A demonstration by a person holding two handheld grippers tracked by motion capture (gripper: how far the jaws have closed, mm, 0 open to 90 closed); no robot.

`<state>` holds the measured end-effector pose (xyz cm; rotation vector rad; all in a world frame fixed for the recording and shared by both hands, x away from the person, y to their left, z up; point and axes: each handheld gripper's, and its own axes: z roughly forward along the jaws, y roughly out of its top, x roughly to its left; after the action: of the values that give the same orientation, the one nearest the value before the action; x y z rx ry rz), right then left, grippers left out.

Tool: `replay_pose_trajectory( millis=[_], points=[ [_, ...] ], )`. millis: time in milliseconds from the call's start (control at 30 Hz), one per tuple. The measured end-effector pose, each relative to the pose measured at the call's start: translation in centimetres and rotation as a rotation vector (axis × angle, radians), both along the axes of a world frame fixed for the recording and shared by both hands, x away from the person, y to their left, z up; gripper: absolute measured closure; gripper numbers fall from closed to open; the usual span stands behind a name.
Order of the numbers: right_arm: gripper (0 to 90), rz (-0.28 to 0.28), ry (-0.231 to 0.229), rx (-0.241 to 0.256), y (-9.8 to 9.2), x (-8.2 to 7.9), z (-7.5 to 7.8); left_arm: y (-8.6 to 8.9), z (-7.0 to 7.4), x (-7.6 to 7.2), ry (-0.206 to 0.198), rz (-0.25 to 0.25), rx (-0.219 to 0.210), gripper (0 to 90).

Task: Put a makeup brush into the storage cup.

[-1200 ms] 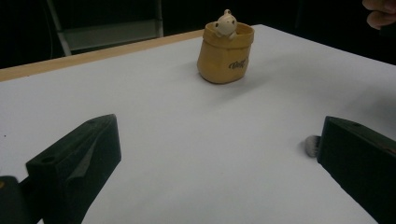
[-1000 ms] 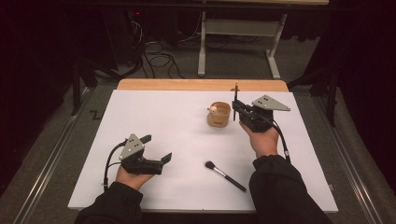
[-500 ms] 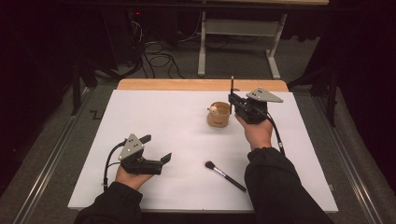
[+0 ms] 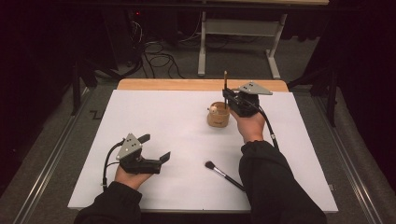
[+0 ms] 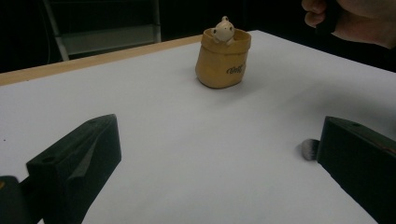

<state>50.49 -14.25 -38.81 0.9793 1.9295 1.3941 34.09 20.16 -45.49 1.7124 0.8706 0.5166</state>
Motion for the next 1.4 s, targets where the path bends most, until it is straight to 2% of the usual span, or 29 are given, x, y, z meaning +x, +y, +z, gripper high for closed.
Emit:
replay_pose_trajectory(
  millis=[333,500,567,1000,1400],
  points=[
    [84.8,0.007,0.009,-0.008,1.5,1.1,-0.6,0.1,0.1,-0.1,-0.002,-0.002,-0.005,0.4],
    [84.9,0.009,0.016,-0.009,1.8,1.3,-0.7,0.0,0.0,-0.1,-0.001,-0.011,0.007,0.4],
    [84.9,0.009,0.015,-0.015,2.0,1.6,-0.7,0.0,0.0,-0.1,-0.002,-0.008,-0.004,0.4],
    [84.8,0.006,0.033,-0.030,2.1,2.1,-1.3,0.0,0.0,-0.1,0.001,-0.011,-0.003,0.4],
    [84.6,0.007,0.080,-0.061,1.9,2.6,-2.4,-0.1,0.0,-0.2,0.002,-0.018,0.003,0.5]
  ],
)
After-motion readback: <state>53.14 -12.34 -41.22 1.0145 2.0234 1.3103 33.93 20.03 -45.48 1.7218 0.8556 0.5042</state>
